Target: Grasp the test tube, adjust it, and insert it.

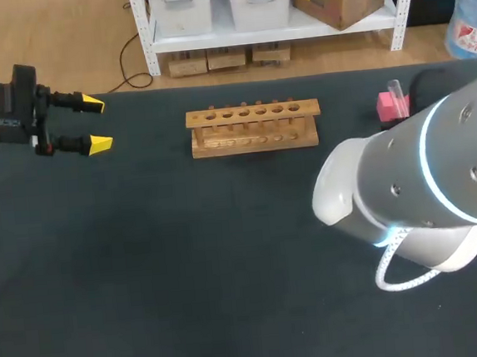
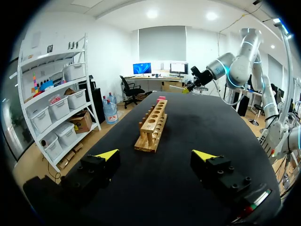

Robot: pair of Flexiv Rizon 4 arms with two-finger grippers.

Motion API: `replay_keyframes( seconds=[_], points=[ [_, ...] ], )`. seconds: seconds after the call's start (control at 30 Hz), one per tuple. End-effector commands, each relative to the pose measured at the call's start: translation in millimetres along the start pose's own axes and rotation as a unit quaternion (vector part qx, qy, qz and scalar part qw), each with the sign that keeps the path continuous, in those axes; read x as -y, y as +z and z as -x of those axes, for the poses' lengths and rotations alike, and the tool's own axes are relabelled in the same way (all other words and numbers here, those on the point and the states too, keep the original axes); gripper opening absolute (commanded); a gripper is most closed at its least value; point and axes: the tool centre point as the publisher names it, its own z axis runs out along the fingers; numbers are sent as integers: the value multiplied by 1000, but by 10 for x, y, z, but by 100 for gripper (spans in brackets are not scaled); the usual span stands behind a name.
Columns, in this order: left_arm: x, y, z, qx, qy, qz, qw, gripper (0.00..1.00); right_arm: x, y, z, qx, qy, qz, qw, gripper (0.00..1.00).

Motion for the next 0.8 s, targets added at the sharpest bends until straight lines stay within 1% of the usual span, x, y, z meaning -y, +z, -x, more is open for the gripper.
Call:
replay_keyframes(
  seconds=[0.03,0.17,0.27,0.37,0.47,0.6,0.7,0.8],
  points=[
    [-6,-2,-16,2,2,0,1000,100,-198,-208,53,-15,7,-10,1000,0],
    [-6,-2,-16,2,2,0,1000,100,-387,-333,78,-24,13,-3,1000,0],
    [-6,-2,-16,2,2,0,1000,100,-532,-424,92,-19,11,10,1000,0],
    [-6,-2,-16,2,2,0,1000,100,-659,-471,92,-13,5,19,1000,0],
    [-6,-2,-16,2,2,0,1000,100,-806,-503,65,-15,3,31,999,0],
    [-6,-2,-16,2,2,0,1000,100,-998,-478,7,-22,2,48,999,0],
    [-6,-2,-16,2,2,0,1000,100,-1150,-413,-35,-30,2,70,997,0],
    [-6,-2,-16,2,2,0,1000,100,-1288,-326,-62,-34,-4,82,996,0]
  ],
)
